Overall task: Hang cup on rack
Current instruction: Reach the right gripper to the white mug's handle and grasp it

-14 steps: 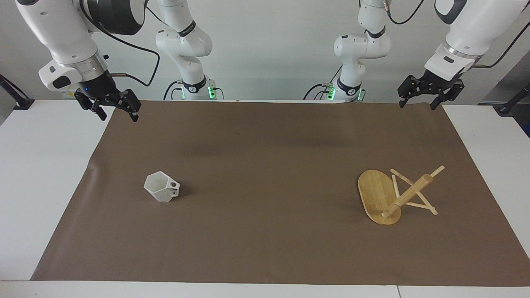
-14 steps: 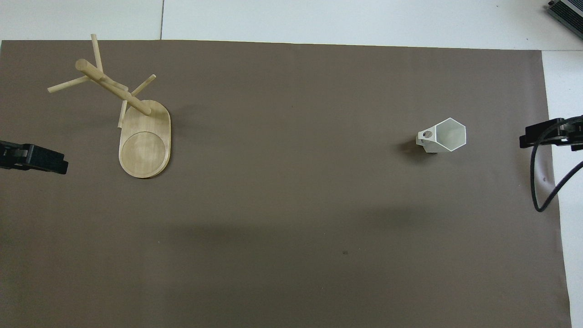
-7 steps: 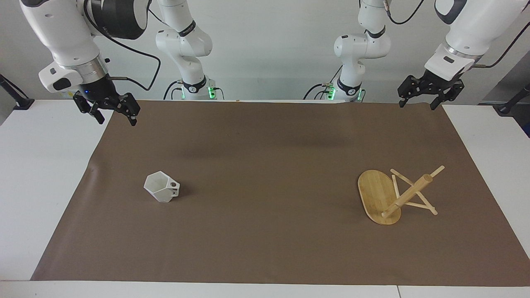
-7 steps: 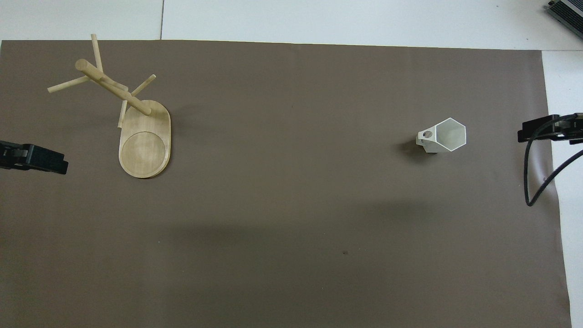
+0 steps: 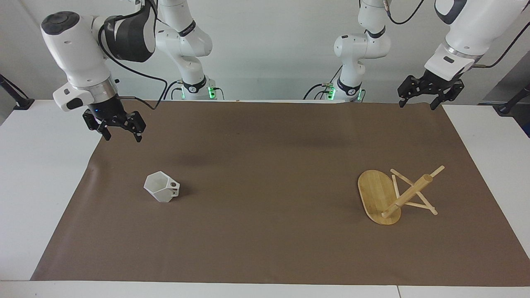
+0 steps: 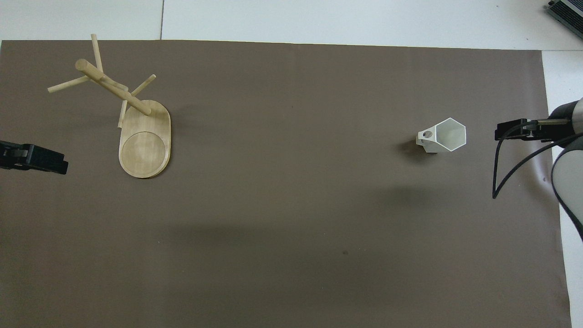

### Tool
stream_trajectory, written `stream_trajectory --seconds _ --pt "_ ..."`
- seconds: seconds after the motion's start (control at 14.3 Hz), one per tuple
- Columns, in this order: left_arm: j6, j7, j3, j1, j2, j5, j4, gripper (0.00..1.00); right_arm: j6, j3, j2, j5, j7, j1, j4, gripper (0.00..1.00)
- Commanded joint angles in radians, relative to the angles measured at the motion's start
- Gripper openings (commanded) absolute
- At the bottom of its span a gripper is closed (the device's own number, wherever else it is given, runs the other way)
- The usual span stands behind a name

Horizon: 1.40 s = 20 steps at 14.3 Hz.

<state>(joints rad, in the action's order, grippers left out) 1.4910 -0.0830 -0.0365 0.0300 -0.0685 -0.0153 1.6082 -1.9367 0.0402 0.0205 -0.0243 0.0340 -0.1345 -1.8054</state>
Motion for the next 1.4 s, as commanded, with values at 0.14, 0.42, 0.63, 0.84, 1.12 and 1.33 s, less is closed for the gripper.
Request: stream_trajectory --seconds 0.14,0.42,0.63,0.84,1.12,1.33 --pt "-0.018 -0.009 -0.005 -0.012 -0.007 -0.002 -0.005 1.0 -0.106 0.004 0.054 -0.019 0.009 -0.007 -0.064 1.0" --pt "-0.02 -0.009 -0.005 -0.012 -0.007 -0.002 -0.005 1.0 -0.22 0.004 0.102 -0.019 0.009 0.001 -0.091 1.0" --pt "-0.018 -0.007 -0.005 -0.012 -0.007 -0.002 -0.005 1.0 -0.274 0.004 0.147 -0.02 0.009 0.001 -0.092 1.0" --pt "-0.02 -0.009 -0.005 -0.012 -0.007 -0.002 -0.005 1.0 -0.315 0.004 0.162 -0.02 0.007 0.004 -0.112 1.0" --pt "-0.02 -0.009 -0.005 -0.012 -0.007 -0.002 -0.005 1.0 -0.393 0.006 0.193 -0.019 0.004 0.006 -0.143 1.0" --pt "-0.02 -0.009 -0.005 -0.012 -0.007 -0.002 -0.005 1.0 -0.436 0.006 0.21 -0.019 0.003 0.006 -0.156 1.0"
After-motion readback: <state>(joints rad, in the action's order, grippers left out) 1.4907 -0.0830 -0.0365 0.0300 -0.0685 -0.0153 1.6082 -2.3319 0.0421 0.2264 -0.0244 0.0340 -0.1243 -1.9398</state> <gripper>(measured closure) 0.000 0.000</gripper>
